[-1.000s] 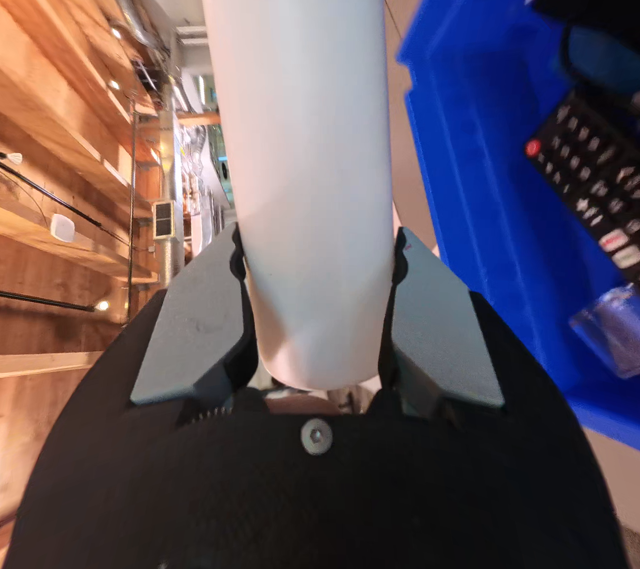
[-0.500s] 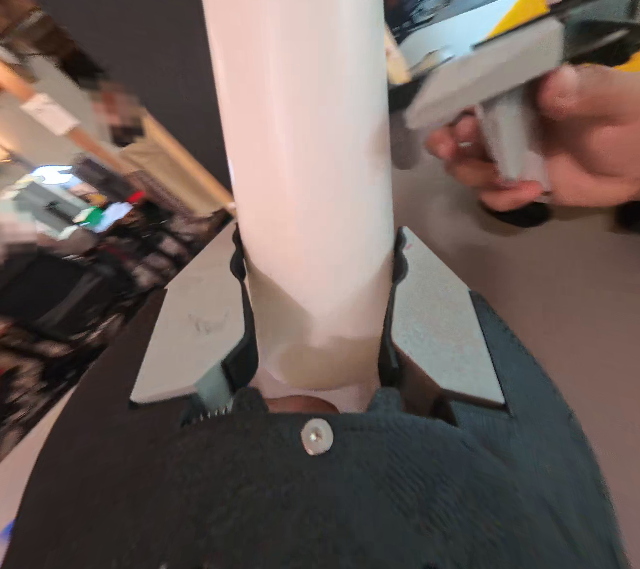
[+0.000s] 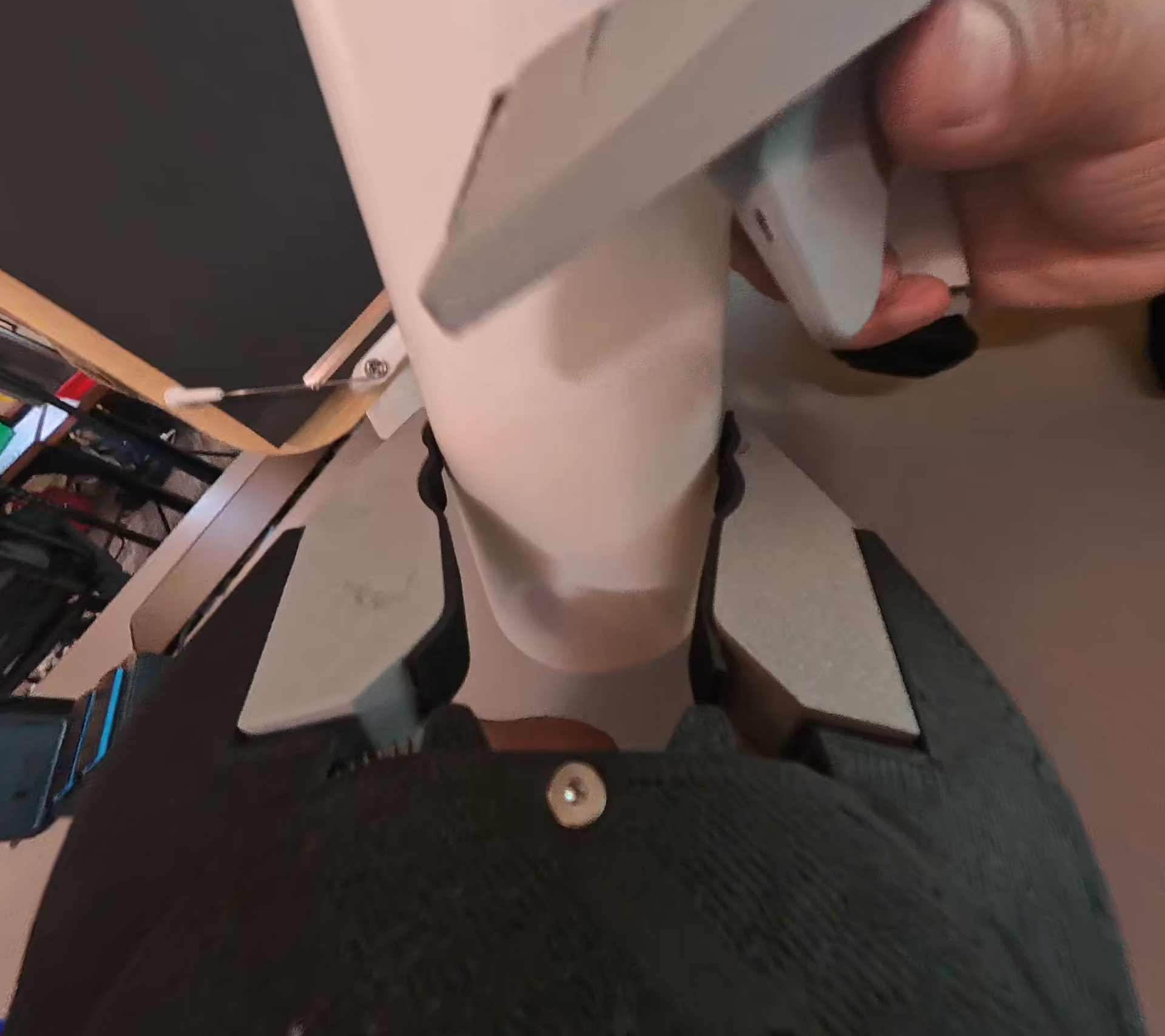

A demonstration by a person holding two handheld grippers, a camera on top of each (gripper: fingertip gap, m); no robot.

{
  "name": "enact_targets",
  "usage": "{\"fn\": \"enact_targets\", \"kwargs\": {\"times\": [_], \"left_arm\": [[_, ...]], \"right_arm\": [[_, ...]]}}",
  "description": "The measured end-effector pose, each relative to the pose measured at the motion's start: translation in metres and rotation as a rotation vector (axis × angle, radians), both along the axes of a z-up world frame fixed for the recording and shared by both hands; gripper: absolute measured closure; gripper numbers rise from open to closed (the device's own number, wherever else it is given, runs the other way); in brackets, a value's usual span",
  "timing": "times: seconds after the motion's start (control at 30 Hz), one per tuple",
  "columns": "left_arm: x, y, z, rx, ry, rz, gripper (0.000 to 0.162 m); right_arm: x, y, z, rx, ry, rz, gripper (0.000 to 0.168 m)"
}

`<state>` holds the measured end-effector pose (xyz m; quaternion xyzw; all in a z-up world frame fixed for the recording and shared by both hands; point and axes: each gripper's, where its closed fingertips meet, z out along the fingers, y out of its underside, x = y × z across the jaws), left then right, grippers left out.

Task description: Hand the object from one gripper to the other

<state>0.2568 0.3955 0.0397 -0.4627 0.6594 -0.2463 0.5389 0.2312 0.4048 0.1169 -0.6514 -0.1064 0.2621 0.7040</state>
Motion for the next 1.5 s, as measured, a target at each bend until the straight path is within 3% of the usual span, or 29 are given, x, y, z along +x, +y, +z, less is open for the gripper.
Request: {"fn": "enact_targets", "kwargs": {"times": [0.17, 0.5, 0.83, 1.07, 1.3, 1.5], "left_arm": [[-0.009, -0.001, -0.012, -0.107, 0.055, 0.003, 0.076], [-0.009, -0.011, -0.013, -0.210, 0.027, -0.038, 0.081], [-0.010, -0.009, -0.020, -0.399, 0.060, -0.061, 0.082], [-0.012, 0.002, -0.026, -0.518, 0.063, -0.031, 0.083], [-0.012, -0.005, -0.028, -0.596, 0.070, -0.061, 0.086], [-0.015, -0.030, -0.026, -0.775, 0.118, -0.193, 0.088]], "right_arm": [[-0.007, 0.014, -0.025, -0.035, -0.308, -0.149, 0.060], [-0.009, 0.011, -0.020, -0.031, -0.329, -0.183, 0.070], [0.032, 0.001, -0.009, 0.049, -0.590, -0.561, 0.070], [0.029, -0.022, 0.013, 0.139, -0.793, -0.778, 0.070], [-0.024, -0.056, 0.053, 0.208, -0.977, -0.787, 0.070], [-0.043, -0.085, 0.089, 0.269, -1.470, -0.815, 0.070]]}}
